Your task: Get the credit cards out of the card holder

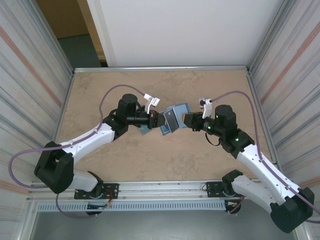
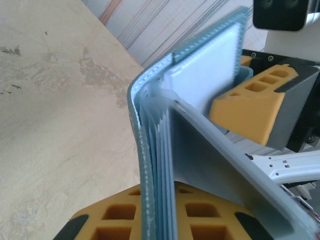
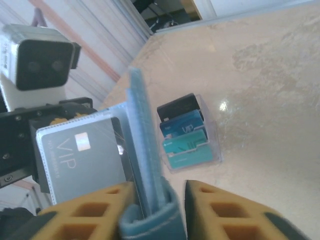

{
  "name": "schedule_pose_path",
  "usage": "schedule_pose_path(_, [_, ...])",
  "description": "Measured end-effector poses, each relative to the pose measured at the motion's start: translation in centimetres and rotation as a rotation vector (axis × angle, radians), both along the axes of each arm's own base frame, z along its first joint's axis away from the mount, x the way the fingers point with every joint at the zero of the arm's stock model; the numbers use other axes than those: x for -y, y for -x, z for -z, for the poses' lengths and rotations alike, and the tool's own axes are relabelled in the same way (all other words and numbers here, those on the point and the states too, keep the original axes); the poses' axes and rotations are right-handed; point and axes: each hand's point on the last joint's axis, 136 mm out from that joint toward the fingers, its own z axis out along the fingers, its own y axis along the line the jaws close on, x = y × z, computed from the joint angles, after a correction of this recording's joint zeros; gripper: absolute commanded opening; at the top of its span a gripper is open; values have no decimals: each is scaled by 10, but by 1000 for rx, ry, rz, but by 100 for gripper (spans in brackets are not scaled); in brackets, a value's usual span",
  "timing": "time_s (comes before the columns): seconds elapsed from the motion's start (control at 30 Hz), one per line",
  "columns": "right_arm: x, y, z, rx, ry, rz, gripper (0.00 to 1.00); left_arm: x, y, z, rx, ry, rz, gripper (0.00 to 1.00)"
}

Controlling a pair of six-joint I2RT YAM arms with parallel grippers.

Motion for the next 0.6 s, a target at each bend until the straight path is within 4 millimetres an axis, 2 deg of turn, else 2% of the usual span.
schedule_pose_path(0.07, [1,1,0,-2,-6,2,3,0,0,0,-2,2,3,15])
schedule_pose_path(0.23, [3,2,0,-6,-8,13,0,-2,-1,-1,-4,8,5,47])
schedule_pose_path(0.6, [14,-1,1,-8,-11,72,0,-12,-1,14,-83,43,-13,76])
